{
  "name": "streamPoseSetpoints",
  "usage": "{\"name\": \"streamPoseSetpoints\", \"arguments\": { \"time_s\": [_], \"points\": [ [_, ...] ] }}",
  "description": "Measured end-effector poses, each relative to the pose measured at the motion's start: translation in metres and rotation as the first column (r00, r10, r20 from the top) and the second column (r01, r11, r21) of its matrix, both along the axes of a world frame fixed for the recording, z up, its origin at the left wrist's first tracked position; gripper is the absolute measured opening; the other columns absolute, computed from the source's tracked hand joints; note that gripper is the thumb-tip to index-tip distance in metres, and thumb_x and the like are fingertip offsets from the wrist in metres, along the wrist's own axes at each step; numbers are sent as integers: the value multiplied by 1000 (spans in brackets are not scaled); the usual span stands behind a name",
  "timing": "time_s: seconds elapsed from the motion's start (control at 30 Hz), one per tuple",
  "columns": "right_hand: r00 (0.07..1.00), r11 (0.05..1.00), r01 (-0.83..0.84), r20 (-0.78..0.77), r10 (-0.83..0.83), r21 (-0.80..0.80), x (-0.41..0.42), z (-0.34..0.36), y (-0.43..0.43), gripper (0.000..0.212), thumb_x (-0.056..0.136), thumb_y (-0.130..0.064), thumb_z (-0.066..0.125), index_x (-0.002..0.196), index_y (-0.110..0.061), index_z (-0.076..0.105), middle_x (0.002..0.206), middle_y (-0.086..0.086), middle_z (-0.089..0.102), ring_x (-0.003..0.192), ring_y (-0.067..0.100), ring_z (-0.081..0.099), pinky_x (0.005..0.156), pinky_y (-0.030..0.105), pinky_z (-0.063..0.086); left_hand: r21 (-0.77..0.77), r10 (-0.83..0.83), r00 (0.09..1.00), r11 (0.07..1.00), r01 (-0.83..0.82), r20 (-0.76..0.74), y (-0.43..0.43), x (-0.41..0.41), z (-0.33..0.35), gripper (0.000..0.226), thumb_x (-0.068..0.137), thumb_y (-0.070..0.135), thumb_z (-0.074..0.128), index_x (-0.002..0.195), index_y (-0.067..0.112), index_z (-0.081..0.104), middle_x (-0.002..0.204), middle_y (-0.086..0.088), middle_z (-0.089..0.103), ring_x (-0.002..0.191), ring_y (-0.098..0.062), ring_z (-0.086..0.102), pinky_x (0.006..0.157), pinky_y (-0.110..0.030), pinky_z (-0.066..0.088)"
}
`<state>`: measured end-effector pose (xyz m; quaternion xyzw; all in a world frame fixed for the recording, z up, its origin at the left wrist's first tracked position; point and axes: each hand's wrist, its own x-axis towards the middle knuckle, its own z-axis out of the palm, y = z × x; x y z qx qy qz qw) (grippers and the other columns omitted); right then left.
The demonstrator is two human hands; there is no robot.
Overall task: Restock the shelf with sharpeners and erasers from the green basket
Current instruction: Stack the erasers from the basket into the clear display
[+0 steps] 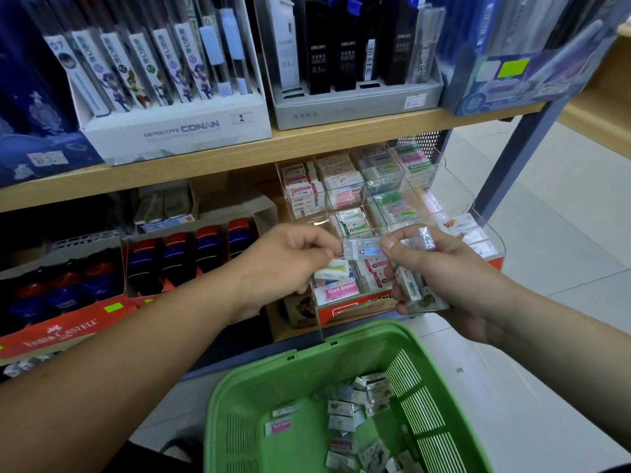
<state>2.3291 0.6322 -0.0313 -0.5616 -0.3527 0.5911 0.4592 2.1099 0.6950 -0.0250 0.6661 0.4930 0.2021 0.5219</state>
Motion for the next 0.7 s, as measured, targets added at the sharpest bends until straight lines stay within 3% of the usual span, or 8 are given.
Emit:
{"name": "streamPoseSetpoints", "arguments": {
  "time_s": [0.13,0.4,0.57,0.7],
  "points": [
    [1000,1000,5,-11,-5,-8,-1,0,1,6,93,-27,76,94,-22,72,78,9,67,58,24,63,62,39,53,-201,50,982,980,-12,182,-3,-6,4,30,100,-3,56,108,15,79,116,-6,75,102,-22,69,76,-30,55],
    [999,1000,19,-33,-19,-7,4,2,-1,9,94,-25,76,97,-18,72,79,10,69,58,25,63,55,36,52,-238,92,968,971,-35,235,-3,-8,13,38,91,-12,65,118,13,74,116,-12,76,113,-26,72,99,-42,58],
    [978,978,180,85,-189,107,22,11,7,8,98,-20,71,98,-13,68,64,0,71,48,16,67,44,26,51,-225,141,973,969,-98,181,1,-3,14,35,86,-7,75,114,12,74,112,-14,76,106,-25,75,91,-40,62],
    [954,952,275,84,-287,134,38,9,13,11,99,-20,71,101,-10,67,64,1,71,48,16,68,45,27,52,-160,154,983,978,-137,96,2,9,13,15,91,8,76,106,8,74,100,-15,78,91,-20,78,71,-24,63]
  ]
}}
